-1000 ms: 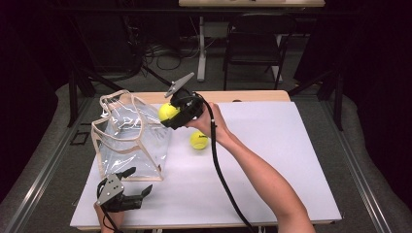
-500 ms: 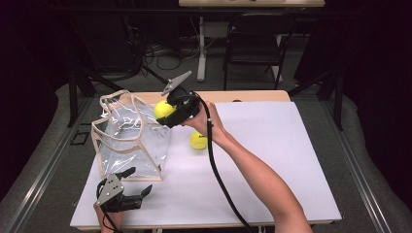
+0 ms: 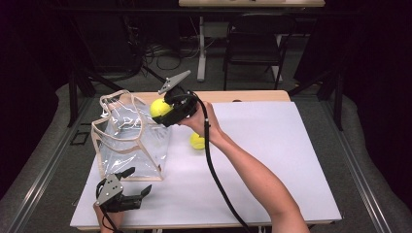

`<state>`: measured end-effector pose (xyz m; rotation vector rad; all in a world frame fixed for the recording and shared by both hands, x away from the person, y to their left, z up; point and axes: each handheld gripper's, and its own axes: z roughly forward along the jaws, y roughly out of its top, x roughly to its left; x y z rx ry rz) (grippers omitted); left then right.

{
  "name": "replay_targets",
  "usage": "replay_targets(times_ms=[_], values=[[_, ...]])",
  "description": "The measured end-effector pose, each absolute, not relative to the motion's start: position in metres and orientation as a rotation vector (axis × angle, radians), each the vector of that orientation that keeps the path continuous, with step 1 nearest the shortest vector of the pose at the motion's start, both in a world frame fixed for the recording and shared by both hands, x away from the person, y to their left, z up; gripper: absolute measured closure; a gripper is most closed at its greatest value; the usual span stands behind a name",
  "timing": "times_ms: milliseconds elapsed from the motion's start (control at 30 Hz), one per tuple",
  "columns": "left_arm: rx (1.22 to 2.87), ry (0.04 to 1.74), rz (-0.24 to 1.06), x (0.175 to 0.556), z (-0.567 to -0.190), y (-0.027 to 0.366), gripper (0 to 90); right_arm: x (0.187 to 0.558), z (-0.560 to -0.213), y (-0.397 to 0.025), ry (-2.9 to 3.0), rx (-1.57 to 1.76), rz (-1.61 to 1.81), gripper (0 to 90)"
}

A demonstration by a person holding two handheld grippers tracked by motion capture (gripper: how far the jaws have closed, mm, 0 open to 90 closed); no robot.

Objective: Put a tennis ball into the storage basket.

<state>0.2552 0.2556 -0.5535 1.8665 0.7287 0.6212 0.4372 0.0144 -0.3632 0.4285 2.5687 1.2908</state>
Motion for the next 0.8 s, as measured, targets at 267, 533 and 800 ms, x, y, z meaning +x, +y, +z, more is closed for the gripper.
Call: replay_targets(times_ms=[267,533,800], values=[[1.862,0.731,0.624,0.255,-0.553,0.257,16.0,0.437,-0.361,0.019,2.559,0.423,1.306,26.6],[1.863,0.724,0.619,0.255,-0.552,0.257,16.0,0.437,-0.356,0.026,2.557,0.416,1.323,26.6],[1.861,0.731,0.62,0.255,-0.553,0.257,16.0,0.436,-0.353,0.034,2.553,0.398,1.33,26.6]])
